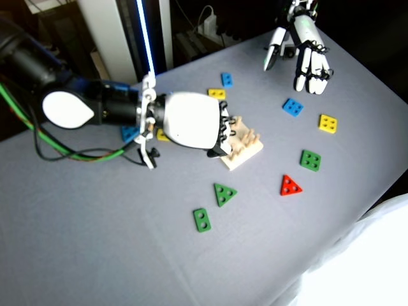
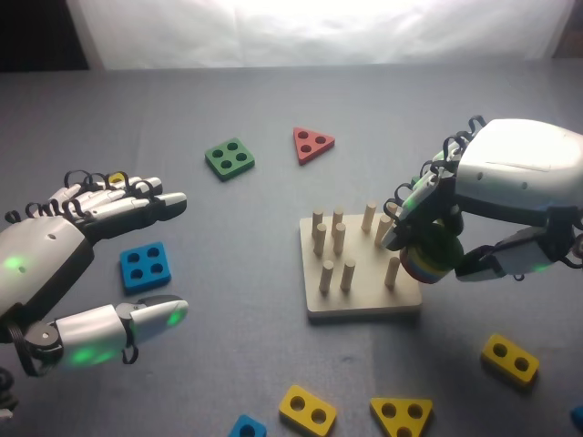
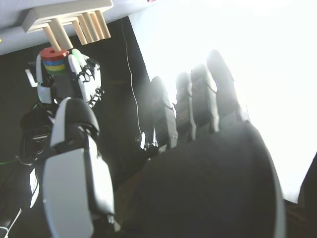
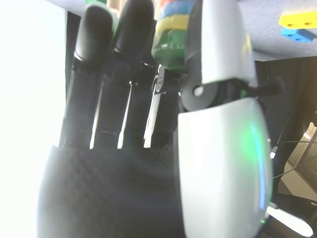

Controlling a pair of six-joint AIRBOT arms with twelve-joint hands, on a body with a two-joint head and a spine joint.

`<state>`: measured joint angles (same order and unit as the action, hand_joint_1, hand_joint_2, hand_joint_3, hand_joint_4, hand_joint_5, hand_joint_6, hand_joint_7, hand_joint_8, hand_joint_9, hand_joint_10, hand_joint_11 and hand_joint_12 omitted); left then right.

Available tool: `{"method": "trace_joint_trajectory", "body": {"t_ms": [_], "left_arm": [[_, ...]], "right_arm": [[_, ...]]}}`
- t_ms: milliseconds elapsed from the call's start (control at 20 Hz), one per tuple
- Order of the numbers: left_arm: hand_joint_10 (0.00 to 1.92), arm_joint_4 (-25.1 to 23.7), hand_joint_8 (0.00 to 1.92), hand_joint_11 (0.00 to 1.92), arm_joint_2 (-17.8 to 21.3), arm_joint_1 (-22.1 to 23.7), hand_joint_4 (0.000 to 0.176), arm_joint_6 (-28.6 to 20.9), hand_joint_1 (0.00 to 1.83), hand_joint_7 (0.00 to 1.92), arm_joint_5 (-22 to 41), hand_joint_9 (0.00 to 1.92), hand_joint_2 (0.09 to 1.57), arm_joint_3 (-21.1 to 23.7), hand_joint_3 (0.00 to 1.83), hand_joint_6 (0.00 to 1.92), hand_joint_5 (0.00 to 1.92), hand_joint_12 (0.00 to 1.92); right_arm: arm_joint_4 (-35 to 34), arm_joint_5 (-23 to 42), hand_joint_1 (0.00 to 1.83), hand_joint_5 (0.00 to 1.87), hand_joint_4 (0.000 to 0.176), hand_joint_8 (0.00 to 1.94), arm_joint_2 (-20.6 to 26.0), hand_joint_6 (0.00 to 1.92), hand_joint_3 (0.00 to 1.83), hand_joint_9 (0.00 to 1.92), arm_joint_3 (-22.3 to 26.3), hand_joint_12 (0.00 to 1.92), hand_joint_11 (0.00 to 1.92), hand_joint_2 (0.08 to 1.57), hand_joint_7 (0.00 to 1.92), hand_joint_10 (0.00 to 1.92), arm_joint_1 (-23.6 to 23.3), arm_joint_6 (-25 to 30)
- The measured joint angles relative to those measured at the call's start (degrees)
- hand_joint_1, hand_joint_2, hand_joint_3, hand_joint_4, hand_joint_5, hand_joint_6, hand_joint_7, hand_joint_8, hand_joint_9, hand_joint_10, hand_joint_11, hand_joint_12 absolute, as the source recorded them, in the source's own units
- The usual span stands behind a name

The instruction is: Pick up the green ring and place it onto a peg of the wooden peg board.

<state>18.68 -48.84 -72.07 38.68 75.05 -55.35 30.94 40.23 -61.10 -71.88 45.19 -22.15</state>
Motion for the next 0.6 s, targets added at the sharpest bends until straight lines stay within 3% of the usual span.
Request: {"method": "trace_joint_trajectory", "body": {"t_ms": [50,150,250,400,450,550,600], "left_arm": [[0.0,0.0,0.0,0.0,0.0,0.0,0.05,0.0,0.69,0.27,0.0,0.2,1.07,0.0,0.0,0.0,0.47,0.62],[0.0,0.0,0.0,0.0,0.0,0.0,0.05,0.0,0.69,0.28,0.0,0.2,1.07,0.0,0.0,0.0,0.47,0.61],[0.0,0.0,0.0,0.0,0.0,0.0,0.045,0.0,0.71,0.27,0.0,0.21,1.08,0.0,0.0,0.0,0.47,0.61],[0.01,0.0,0.0,0.0,0.0,0.0,0.054,0.0,0.69,0.27,0.0,0.2,1.07,0.0,0.0,0.0,0.47,0.59],[0.01,0.0,0.0,0.0,0.0,0.0,0.043,0.0,0.71,0.28,0.0,0.21,1.07,0.0,0.0,0.0,0.48,0.61],[0.0,0.0,0.0,0.0,0.0,0.0,0.046,0.0,0.71,0.28,0.0,0.21,1.07,0.0,0.0,0.0,0.47,0.6],[0.0,0.0,0.0,0.0,0.0,0.0,0.047,0.0,0.73,0.29,0.0,0.21,1.07,0.0,0.0,0.0,0.48,0.6]], "right_arm": [[0.0,0.0,1.39,1.13,0.0,0.61,0.0,0.61,0.0,1.07,0.0,1.28,0.93,1.04,1.17,1.06,0.0,0.0],[0.0,0.0,1.4,1.12,0.0,0.62,0.0,0.62,0.0,1.05,0.0,1.29,0.89,1.04,1.16,1.1,0.0,0.0],[-0.1,0.0,1.26,1.18,0.008,0.74,0.0,0.59,0.0,1.12,0.0,1.35,0.94,1.04,1.17,0.82,0.0,0.0],[-0.6,0.5,1.26,1.18,0.011,0.74,0.0,0.58,0.0,1.13,0.0,1.39,0.94,1.03,1.18,0.8,-0.1,0.0],[-0.7,1.0,1.26,1.23,0.0,0.82,0.0,0.47,0.0,1.13,0.0,1.43,0.93,1.03,1.16,0.87,-0.1,0.0],[-0.8,1.7,1.27,1.24,0.0,0.81,-0.1,0.44,0.0,1.12,0.0,1.45,0.93,1.03,1.17,0.91,-0.4,0.0],[-1.0,1.9,1.37,1.17,0.0,0.7,-0.2,0.53,0.0,1.05,0.0,1.43,0.9,1.04,1.13,1.11,-0.4,0.0]]}}
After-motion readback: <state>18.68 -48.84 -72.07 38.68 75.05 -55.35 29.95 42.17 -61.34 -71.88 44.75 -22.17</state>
